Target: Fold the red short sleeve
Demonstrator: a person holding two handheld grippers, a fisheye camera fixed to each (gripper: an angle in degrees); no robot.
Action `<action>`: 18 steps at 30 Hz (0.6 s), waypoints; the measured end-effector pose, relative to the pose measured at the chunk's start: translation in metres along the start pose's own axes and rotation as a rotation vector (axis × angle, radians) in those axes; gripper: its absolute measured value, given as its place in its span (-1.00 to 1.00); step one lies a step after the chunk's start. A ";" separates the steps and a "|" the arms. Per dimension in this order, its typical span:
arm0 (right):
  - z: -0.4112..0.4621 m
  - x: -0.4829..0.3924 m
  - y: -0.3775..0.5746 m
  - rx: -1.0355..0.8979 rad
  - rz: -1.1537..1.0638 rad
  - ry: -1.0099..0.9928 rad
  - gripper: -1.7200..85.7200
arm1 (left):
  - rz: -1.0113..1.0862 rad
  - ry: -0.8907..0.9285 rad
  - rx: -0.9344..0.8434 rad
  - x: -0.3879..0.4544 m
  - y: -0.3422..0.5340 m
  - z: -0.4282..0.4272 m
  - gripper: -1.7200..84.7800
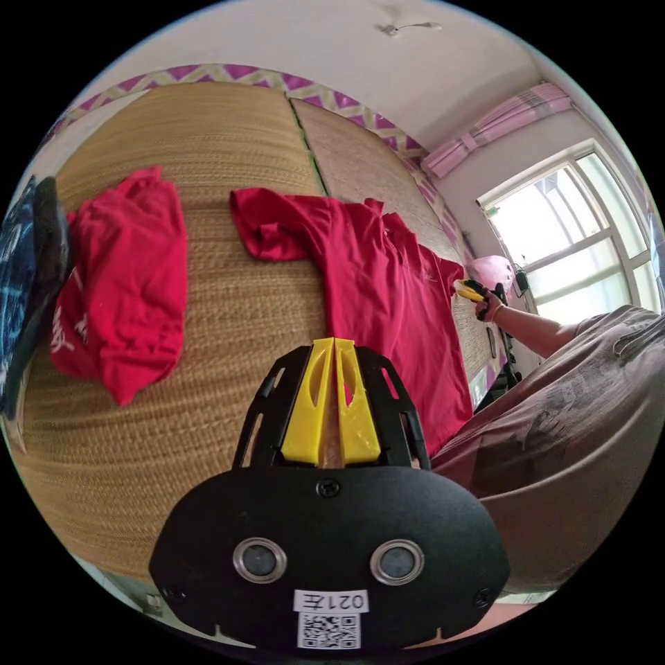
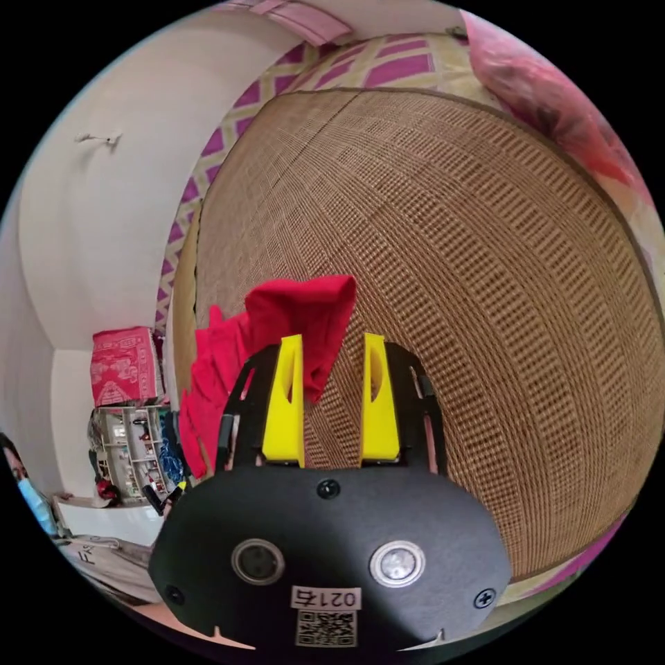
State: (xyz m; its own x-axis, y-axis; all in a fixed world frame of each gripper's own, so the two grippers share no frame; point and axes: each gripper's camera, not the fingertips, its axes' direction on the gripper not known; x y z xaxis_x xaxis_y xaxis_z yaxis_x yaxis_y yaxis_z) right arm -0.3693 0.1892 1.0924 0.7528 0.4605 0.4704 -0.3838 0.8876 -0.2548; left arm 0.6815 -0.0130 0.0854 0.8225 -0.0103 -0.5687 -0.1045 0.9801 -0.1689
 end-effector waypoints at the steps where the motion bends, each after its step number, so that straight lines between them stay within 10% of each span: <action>1: 0.016 0.007 0.006 -0.037 -0.026 -0.094 -0.75 | 0.002 0.000 -0.003 0.000 -0.004 0.007 -0.98; 18: 0.044 0.053 0.081 -0.114 0.005 -0.020 -0.90 | -0.053 0.006 0.020 0.003 -0.036 0.127 -0.98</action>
State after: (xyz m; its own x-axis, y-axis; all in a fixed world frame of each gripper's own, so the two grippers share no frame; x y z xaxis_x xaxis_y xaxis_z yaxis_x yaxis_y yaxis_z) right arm -0.3841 0.2857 1.1344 0.7396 0.4664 0.4853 -0.3235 0.8786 -0.3512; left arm 0.7586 -0.0232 0.1923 0.8232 -0.0635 -0.5642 -0.0495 0.9819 -0.1828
